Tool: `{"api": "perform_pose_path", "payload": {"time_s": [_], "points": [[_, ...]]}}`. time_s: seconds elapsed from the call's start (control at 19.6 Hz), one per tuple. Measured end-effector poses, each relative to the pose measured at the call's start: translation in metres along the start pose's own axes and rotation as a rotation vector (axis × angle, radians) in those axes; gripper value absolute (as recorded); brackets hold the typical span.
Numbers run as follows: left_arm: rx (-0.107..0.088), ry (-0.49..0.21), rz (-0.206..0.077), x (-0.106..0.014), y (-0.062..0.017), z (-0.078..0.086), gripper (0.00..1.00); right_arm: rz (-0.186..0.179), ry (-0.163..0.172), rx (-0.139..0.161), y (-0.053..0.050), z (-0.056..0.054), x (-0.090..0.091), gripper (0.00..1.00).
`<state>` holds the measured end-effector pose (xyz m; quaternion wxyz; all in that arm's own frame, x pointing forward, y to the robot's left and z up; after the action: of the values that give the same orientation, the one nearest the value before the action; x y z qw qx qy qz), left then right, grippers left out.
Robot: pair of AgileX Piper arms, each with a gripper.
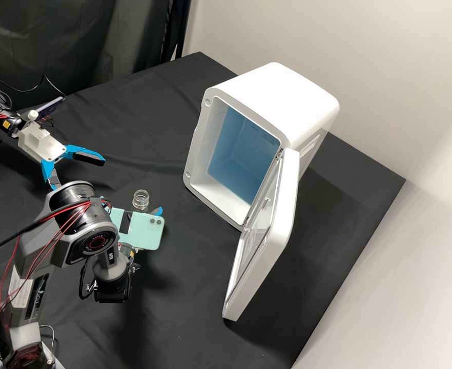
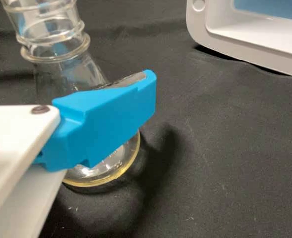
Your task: Place the flask in the incubator
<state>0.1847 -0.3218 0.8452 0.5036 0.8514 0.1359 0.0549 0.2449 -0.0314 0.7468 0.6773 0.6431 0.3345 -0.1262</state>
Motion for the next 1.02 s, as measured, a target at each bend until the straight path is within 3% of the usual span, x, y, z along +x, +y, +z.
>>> {"api": "perform_pose_path", "payload": {"time_s": [0.2,0.51,0.77,1.02], "points": [[0.0,0.0,0.0,0.0,0.0,0.0,1.0,0.015,0.008,-0.004,0.007,0.001,0.003,1.0],[0.0,0.0,0.0,0.0,0.0,0.0,1.0,0.055,0.01,0.014,0.021,0.005,0.009,1.0],[0.0,0.0,0.0,0.0,0.0,0.0,1.0,0.082,0.003,0.072,0.03,0.016,0.018,1.0],[0.002,-0.008,-0.002,0.001,-0.0003,0.002,1.0,0.076,-0.005,0.115,0.028,0.022,0.021,1.0]]}}
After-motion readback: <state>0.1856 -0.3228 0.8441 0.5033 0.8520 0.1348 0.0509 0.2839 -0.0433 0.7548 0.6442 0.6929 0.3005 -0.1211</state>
